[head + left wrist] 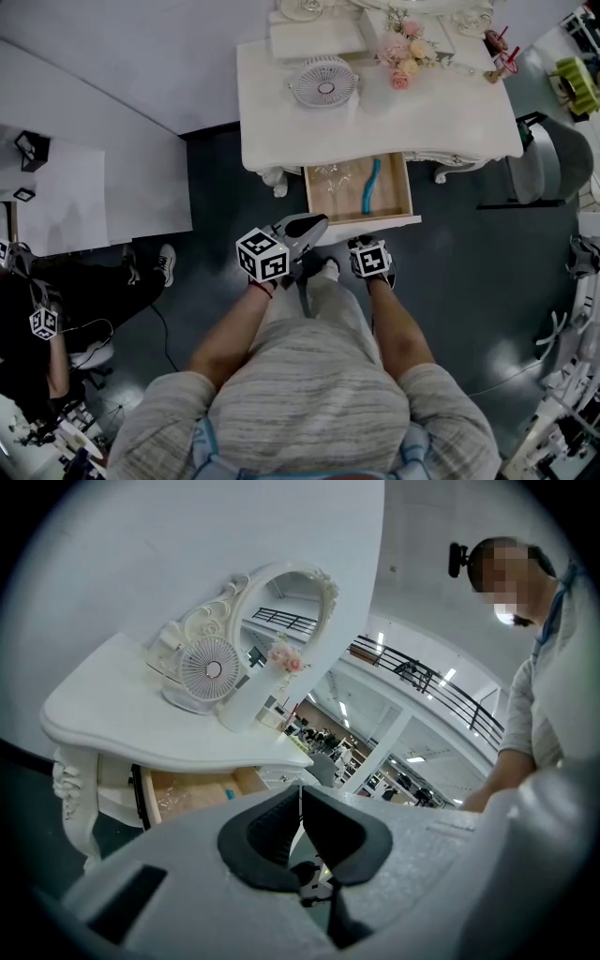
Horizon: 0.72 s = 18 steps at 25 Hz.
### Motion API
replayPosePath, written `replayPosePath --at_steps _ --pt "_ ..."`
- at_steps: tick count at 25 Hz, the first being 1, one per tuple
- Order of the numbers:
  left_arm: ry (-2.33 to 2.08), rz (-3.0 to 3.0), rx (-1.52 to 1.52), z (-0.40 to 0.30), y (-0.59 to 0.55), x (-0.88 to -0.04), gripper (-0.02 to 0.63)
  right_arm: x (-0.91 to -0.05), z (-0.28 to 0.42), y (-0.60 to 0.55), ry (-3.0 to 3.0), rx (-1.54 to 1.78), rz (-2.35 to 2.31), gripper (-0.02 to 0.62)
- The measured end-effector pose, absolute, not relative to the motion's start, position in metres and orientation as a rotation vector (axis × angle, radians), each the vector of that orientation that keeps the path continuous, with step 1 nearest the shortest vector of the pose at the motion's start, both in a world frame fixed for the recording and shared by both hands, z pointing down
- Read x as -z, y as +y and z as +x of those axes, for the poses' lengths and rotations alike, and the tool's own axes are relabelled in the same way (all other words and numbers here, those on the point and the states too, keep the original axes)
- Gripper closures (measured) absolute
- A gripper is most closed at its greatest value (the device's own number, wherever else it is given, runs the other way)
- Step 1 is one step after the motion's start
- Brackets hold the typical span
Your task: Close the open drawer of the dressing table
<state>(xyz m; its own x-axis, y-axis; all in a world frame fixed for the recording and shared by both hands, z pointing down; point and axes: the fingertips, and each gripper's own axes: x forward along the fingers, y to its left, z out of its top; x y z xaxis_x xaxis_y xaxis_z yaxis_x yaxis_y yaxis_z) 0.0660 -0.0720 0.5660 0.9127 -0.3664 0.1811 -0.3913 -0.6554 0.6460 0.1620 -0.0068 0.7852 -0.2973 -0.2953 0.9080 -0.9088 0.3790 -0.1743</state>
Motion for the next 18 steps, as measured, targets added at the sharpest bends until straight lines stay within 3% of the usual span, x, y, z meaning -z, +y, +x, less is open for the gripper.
replayPosePath --at_steps 18 --pt "-0.591 2.301 0.017 0.048 -0.095 -0.578 0.586 -0.784 0.161 -0.048 -1.734 -0.916 1.036 0.476"
